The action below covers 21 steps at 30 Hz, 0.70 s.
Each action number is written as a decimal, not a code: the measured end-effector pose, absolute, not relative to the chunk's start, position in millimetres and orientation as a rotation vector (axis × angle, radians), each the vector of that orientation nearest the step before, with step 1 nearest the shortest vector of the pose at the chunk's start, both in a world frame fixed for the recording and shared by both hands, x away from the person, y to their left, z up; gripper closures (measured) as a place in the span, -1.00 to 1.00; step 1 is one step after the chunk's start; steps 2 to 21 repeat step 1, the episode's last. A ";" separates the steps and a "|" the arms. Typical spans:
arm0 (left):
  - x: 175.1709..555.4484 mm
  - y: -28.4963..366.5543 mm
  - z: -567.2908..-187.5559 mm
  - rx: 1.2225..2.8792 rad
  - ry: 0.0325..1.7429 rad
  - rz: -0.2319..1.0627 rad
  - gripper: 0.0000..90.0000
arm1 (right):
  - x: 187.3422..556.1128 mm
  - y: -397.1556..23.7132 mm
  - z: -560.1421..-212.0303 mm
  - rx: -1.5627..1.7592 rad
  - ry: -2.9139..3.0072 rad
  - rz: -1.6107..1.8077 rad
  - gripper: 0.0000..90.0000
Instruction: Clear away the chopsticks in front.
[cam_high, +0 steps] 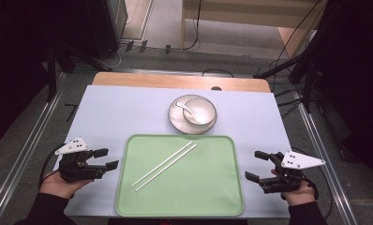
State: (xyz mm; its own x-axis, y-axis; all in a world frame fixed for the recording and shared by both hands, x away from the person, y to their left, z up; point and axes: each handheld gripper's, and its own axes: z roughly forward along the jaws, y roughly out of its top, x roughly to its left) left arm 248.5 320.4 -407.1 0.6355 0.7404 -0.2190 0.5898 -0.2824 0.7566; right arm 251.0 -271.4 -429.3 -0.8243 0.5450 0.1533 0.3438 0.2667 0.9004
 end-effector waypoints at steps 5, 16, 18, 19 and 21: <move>248.8 320.6 -407.7 1.982 1.043 0.213 -0.29 | 251.1 -271.3 -429.4 0.834 2.345 1.591 -0.64; 248.8 320.6 -407.7 1.982 1.043 0.213 -0.29 | 251.1 -271.3 -429.4 0.834 2.345 1.591 -0.64; 248.8 320.6 -407.7 1.982 1.043 0.213 -0.29 | 251.1 -271.3 -429.4 0.834 2.345 1.591 -0.64; 248.8 320.6 -407.7 1.982 1.043 0.213 -0.29 | 251.1 -271.3 -429.4 0.834 2.345 1.591 -0.64; 248.8 320.6 -407.7 1.982 1.043 0.213 -0.29 | 251.1 -271.3 -429.4 0.834 2.345 1.591 -0.64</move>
